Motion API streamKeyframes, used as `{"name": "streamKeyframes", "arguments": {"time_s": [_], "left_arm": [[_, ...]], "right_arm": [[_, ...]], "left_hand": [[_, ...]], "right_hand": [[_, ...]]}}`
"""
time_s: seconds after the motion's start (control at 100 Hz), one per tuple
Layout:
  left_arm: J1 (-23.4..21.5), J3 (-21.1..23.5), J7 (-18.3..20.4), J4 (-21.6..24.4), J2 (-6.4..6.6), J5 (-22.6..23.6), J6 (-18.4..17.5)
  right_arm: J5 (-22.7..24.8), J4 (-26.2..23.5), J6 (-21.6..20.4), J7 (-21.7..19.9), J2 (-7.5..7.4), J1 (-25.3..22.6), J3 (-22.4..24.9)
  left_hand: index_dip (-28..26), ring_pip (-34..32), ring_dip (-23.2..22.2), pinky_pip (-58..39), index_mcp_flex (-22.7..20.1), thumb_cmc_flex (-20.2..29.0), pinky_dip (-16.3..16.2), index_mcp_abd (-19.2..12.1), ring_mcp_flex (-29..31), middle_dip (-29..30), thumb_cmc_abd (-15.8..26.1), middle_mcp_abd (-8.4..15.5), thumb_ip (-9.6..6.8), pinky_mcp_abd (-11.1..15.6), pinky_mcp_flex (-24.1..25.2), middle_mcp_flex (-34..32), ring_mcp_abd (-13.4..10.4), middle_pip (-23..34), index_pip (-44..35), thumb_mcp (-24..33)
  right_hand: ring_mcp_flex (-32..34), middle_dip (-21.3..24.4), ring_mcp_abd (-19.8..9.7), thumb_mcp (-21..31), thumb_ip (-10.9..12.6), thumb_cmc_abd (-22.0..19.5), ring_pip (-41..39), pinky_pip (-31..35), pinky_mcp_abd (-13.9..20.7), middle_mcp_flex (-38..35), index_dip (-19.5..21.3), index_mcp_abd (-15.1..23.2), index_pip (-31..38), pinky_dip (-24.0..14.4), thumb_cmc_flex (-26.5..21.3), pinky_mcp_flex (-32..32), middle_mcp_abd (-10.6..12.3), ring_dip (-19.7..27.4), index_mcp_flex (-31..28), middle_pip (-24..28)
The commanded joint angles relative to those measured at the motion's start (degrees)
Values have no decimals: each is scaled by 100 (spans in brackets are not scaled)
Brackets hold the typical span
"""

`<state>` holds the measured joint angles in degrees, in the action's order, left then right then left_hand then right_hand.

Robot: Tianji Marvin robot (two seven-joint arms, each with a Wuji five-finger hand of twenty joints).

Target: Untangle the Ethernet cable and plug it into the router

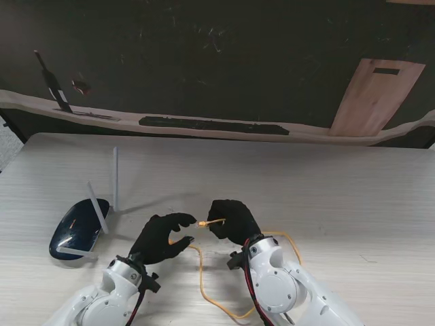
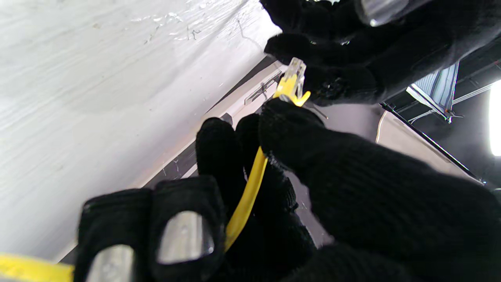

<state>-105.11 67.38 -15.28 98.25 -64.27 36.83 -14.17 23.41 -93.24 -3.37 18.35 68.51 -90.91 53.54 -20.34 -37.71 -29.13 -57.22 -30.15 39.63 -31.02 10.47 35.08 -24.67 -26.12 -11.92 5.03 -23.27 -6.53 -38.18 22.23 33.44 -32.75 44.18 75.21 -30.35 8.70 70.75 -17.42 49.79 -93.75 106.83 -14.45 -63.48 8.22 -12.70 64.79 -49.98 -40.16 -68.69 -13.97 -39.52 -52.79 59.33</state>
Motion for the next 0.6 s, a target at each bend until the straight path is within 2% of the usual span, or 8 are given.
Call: {"name": "streamKeyframes", "arguments": {"time_s": [0.0, 0.11, 0.14, 0.19, 0.27, 0.42, 0.59], "left_arm": [[61, -105, -85, -63, -79, 73, -28], [162, -251, -368, -189, -146, 12, -133], [185, -285, -441, -215, -165, -9, -150], [215, -329, -541, -245, -188, -22, -153], [250, -379, -664, -277, -206, 30, -100], [297, -458, -844, -336, -243, 56, -37], [304, -504, -811, -344, -260, -69, -7]], "right_arm": [[-21, -97, 30, -130, 38, -75, -14], [-95, -127, 46, -189, 36, -91, -36], [-108, -129, 47, -200, 35, -91, -44], [-156, -137, 49, -222, 37, -96, -56], [-231, -155, 53, -255, 40, -104, -66], [-326, -193, 50, -333, 32, -121, -63], [-388, -225, 33, -369, 28, -140, -45]], "left_hand": [[-106, -108, -31, -205, -122, 4, 7, -163, 133, 37, 60, 6, -127, 84, -65, -171, -99, 105, -126, 62], [-216, -235, 8, -380, -311, -76, -81, -189, 382, 7, 68, -18, -75, 75, -222, -460, -42, 204, -343, 120], [-251, -289, 33, -459, -352, -42, -124, -214, 460, 4, 34, -22, -12, 82, -273, -541, -29, 221, -423, 111], [-288, -379, 79, -542, -426, 183, -175, -303, 570, -15, -68, -8, 200, 116, -353, -665, -19, 278, -625, -52], [-311, -475, 129, -668, -476, 433, -240, -393, 741, -27, -173, 5, 295, 146, -492, -842, -6, 335, -912, -217], [-161, -675, 268, -852, -560, 1016, -337, -608, 1054, -134, -285, 28, 272, 211, -744, -1236, -9, 424, -1634, -708], [-156, -696, 334, -931, -589, 1173, -363, -799, 1190, -210, -243, 30, 235, 250, -876, -1492, -2, 333, -1832, -775]], "right_hand": [[-36, -166, -388, 86, 86, -281, -701, 1314, 1645, -569, 258, -62, 294, -66, -245, -201, -1332, -158, -93, 1015], [-35, -190, -385, 73, 88, -294, -691, 1314, 1605, -562, 287, -70, 287, -27, -247, -196, -1337, -157, -80, 1014], [-35, -193, -387, 70, 88, -301, -690, 1314, 1600, -562, 291, -67, 285, -20, -245, -195, -1337, -157, -76, 1012], [-35, -198, -384, 66, 89, -307, -689, 1314, 1594, -556, 298, -66, 284, -10, -245, -195, -1332, -157, -76, 1009], [-36, -207, -376, 59, 89, -309, -688, 1314, 1586, -557, 306, -70, 280, 3, -250, -194, -1330, -156, -70, 1008], [-36, -223, -370, 40, 90, -324, -687, 1314, 1571, -556, 322, -72, 274, 21, -248, -192, -1329, -156, -68, 1005], [-36, -234, -361, 29, 94, -343, -686, 1314, 1556, -545, 339, -80, 273, 32, -258, -191, -1327, -155, -48, 999]]}}
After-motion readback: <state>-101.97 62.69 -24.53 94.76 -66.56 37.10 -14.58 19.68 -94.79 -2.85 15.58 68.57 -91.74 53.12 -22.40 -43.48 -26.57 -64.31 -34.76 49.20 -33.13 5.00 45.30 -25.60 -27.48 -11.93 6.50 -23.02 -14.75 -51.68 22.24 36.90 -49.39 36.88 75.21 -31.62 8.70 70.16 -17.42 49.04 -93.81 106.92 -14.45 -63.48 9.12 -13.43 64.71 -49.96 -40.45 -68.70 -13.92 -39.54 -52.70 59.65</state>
